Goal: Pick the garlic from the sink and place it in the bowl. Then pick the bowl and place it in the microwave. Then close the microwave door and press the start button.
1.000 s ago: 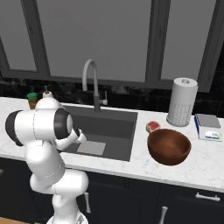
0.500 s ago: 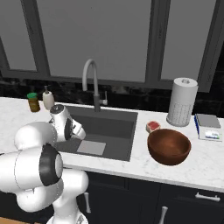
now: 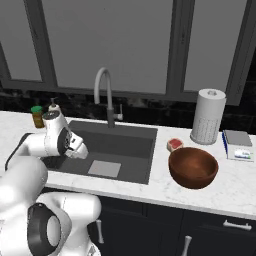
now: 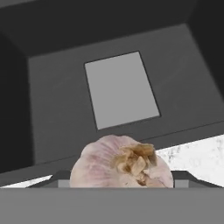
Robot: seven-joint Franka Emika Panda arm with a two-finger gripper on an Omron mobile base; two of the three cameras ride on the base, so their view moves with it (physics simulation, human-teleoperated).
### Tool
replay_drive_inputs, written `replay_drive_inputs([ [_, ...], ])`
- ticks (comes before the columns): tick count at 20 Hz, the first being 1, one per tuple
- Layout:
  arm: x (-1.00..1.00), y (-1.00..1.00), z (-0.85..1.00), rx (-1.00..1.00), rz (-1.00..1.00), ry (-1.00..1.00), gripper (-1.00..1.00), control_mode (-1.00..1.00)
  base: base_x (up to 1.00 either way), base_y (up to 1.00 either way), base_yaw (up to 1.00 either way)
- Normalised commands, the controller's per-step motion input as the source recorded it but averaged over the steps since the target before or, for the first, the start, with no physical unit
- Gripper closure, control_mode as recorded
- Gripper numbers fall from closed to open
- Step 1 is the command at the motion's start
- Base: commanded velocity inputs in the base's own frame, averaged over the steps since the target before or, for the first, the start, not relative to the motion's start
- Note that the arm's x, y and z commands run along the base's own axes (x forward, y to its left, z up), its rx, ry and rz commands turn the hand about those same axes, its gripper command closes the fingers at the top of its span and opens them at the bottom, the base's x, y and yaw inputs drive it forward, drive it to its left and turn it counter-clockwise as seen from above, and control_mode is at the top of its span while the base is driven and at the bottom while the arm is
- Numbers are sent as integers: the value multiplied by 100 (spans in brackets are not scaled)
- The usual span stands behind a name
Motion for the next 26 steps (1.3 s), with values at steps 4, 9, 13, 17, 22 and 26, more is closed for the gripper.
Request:
replay_drive_inputs([
  [4,-66,-69,59,0,0,-11,100,-100,0,0,0],
  [9,-32,-98,38,0,0,-1,100,-100,0,0,0],
  [13,-16,-100,52,0,0,0,100,-100,0,0,0],
  [17,-3,-100,71,0,-4,0,100,-100,0,0,0],
  [22,0,-98,57,0,-13,1,100,-100,0,0,0],
  [26,0,-87,47,3,-13,3,100,-100,0,0,0],
])
